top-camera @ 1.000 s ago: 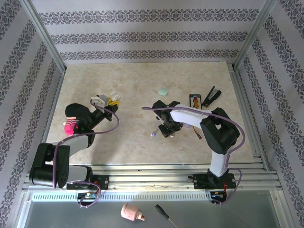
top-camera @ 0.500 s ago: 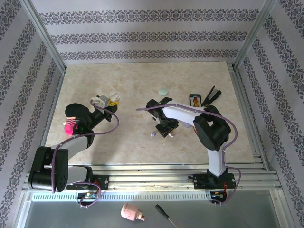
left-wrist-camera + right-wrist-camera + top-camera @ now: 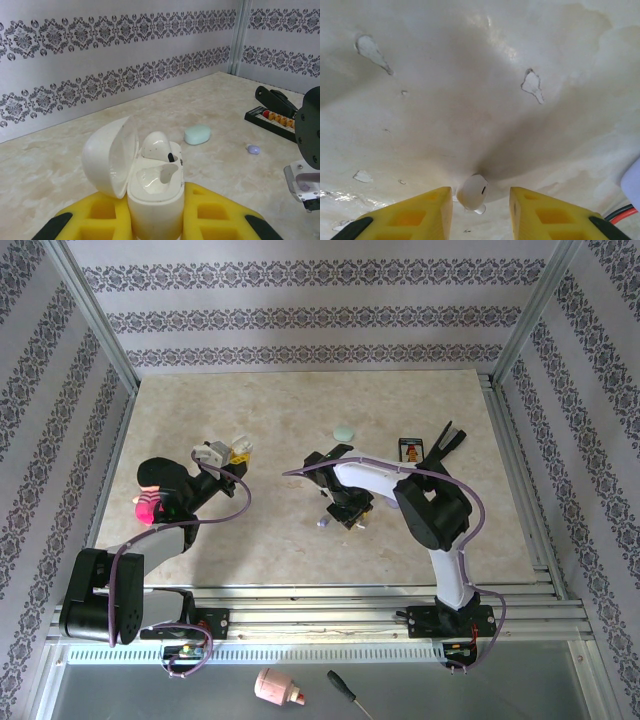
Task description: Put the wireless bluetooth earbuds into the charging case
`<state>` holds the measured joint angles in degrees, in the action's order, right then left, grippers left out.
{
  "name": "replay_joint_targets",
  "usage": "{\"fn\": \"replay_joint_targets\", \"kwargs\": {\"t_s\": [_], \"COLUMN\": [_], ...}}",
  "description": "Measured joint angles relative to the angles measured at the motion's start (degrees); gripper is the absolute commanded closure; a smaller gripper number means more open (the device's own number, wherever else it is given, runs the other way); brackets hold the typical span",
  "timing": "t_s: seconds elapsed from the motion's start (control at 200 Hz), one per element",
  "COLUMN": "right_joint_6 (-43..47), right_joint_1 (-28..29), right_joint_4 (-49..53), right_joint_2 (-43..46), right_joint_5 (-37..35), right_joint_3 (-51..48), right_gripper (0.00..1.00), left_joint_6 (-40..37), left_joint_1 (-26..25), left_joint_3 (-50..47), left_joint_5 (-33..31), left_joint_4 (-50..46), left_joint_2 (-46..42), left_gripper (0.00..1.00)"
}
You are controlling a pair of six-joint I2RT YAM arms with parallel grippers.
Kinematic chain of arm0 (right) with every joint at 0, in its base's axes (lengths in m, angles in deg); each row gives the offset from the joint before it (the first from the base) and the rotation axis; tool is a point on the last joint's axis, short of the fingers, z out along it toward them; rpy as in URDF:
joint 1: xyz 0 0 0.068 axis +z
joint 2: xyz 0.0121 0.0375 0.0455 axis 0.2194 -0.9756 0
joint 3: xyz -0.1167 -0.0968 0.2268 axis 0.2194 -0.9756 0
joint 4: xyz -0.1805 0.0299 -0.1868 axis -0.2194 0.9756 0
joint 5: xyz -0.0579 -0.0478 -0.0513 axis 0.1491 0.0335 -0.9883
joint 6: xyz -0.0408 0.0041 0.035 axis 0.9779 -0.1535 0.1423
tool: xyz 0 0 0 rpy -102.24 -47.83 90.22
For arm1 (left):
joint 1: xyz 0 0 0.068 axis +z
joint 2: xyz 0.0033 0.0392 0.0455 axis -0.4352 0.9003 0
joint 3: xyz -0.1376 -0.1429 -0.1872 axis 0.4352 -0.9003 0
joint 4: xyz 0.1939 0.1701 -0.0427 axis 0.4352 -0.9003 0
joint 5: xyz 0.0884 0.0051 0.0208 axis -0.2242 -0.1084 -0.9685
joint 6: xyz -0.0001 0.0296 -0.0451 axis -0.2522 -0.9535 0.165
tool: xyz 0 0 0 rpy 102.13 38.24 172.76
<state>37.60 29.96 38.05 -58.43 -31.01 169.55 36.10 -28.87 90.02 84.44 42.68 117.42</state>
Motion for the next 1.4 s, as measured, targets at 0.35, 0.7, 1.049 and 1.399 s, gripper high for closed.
{"fn": "replay_joint_targets", "kwargs": {"t_s": [0.35,0.7,1.049,1.399], "right_joint_6": [0.0,0.0,0.02,1.11], "right_joint_1": [0.0,0.0,-1.7,-3.54], "right_joint_4": [0.09,-0.11,-6.62,-24.83], "right_joint_2": [-1.05,-1.2,6.27,28.44], "right_joint_5": [0.02,0.9,2.27,9.38], "right_joint_3": [0.0,0.0,-3.87,-9.75], "right_gripper": [0.71,0.82,0.81,0.83], "left_joint_6": [0.0,0.02,0.04,0.04], "left_joint_1": [0.0,0.0,-0.81,-8.79], "left_joint_3": [0.0,0.0,0.02,2.14], "left_joint_5": [0.0,0.0,0.59,2.95], "left_joint_4": [-0.02,-0.02,0.0,0.63], "left_joint_2": [0.0,0.0,0.02,4.48], "left_gripper": [1.0,1.0,1.0,1.0]}}
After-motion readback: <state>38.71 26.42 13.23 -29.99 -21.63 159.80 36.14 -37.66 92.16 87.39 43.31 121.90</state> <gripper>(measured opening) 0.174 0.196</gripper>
